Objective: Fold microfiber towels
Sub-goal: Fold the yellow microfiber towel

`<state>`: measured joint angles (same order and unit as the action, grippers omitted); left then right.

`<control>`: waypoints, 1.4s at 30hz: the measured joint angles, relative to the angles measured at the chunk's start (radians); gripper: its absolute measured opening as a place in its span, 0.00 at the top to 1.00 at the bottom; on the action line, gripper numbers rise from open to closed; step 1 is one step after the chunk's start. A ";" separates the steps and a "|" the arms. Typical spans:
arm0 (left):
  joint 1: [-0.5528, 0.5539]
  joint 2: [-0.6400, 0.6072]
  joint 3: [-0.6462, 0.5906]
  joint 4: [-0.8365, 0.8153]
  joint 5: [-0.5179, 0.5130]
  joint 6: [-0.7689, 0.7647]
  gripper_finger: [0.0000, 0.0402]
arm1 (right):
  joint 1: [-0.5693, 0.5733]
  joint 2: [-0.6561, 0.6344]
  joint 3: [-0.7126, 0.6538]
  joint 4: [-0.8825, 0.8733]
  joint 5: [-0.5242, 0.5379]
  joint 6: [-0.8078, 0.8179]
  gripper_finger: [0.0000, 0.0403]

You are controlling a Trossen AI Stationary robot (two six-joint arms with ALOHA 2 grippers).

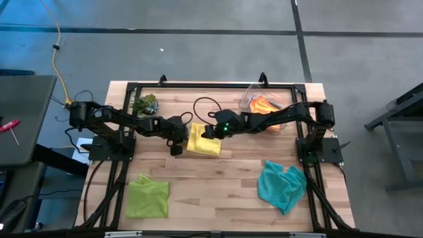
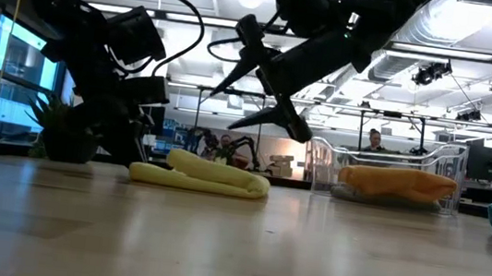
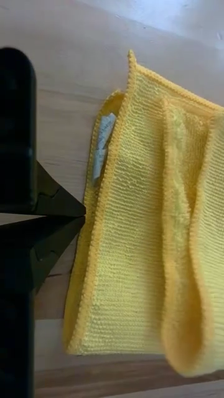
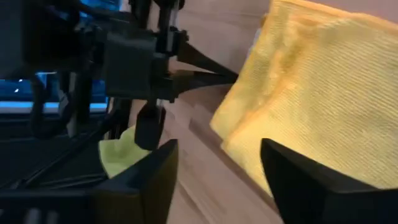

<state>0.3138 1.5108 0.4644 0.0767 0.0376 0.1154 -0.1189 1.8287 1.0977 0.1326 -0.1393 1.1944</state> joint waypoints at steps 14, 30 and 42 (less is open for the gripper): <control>0.000 -0.007 0.007 -0.021 -0.018 -0.001 1.00 | -0.019 -0.056 0.000 -0.254 -0.030 -0.141 0.36; 0.171 -0.312 0.047 -0.313 0.108 -0.326 0.93 | -0.020 -0.149 0.000 -0.635 0.114 -0.383 0.37; 0.001 -0.338 0.049 -0.172 0.139 -0.687 0.53 | 0.035 -0.321 -0.313 -0.464 0.080 -0.216 0.97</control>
<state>0.3149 1.1725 0.5133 -0.0949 0.1767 -0.5715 -0.0837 1.5076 0.7849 -0.3318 -0.0591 0.9784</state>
